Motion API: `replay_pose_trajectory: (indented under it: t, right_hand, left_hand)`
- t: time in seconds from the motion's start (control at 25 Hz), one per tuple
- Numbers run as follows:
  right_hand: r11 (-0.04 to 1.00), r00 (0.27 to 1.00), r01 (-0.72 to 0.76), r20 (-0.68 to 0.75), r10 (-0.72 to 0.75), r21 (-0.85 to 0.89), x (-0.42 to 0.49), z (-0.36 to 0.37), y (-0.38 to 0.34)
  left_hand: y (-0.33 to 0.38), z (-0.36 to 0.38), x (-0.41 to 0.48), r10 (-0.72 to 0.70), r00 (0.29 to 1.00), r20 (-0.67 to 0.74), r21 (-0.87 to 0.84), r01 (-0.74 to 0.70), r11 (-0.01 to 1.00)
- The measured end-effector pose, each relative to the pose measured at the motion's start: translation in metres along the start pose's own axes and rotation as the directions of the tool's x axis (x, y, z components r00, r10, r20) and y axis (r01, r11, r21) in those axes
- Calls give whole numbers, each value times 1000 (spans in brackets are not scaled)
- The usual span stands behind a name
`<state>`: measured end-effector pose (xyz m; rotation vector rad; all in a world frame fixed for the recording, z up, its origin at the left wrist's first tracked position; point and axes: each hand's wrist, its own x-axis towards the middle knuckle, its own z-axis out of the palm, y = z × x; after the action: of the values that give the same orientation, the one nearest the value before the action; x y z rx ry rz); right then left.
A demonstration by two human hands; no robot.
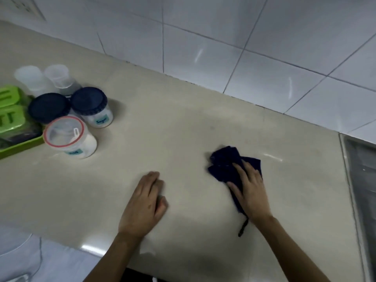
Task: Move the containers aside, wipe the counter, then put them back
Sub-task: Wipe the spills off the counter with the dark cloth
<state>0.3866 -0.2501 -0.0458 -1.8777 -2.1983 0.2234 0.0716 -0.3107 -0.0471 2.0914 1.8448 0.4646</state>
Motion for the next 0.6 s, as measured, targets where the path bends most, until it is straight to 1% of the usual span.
replay_pose_trajectory:
  t: [0.04,0.08,0.12,0.16,0.2,0.24,0.28,0.32,0.36,0.4,0.44,0.48,0.52,0.56,0.6]
  right_hand:
    - [991,989,-134,-58,135,18,4,2,-3]
    - [974,968,-225,-113,226,26,10,7,-13]
    - [967,957,-253,-140,255,35,21,15,-29]
    - [975,965,-217,-139,223,56,33,23,-49]
    - [990,986,-112,-117,122,87,46,32,-70]
    - [993,996,39,-79,-31,112,60,40,-90]
    - [972,979,204,-29,-202,117,73,47,-106]
    - [924,929,364,28,-370,116,86,52,-117]
    - [863,862,491,79,-501,121,99,53,-121]
    - [817,810,564,110,-576,122,111,52,-115]
    - [802,795,586,110,-597,113,122,48,-103]
    - [827,823,553,88,-561,100,131,43,-88]
    - [880,879,468,56,-473,84,139,39,-72]
    - [940,942,334,16,-335,65,146,36,-60]
    - [987,988,156,-28,-155,41,149,36,-54]
  left_hand:
    - [0,2,-1,14,1000,-6,-2,-14,1000]
    - [0,3,-1,27,1000,-12,-7,-27,1000]
    - [-1,5,-2,29,999,-25,-11,-30,1000]
    - [-3,6,-2,30,999,-39,-8,-30,1000]
    - [-4,7,-2,29,998,-55,5,-29,1000]
    - [-4,7,-3,32,998,-63,24,-30,999]
    - [-2,7,-2,42,997,-66,45,-39,998]
    - [-2,7,-1,49,996,-70,64,-44,997]
    - [-3,6,-1,50,996,-73,79,-44,996]
    - [-3,6,0,56,996,-74,86,-49,995]
    - [-3,7,0,59,996,-73,80,-53,995]
    - [-4,9,-1,57,995,-80,64,-52,997]
    - [-5,10,-1,55,994,-95,43,-52,998]
    - [-6,10,0,54,992,-110,26,-52,998]
    - [-6,11,0,57,991,-120,18,-56,998]
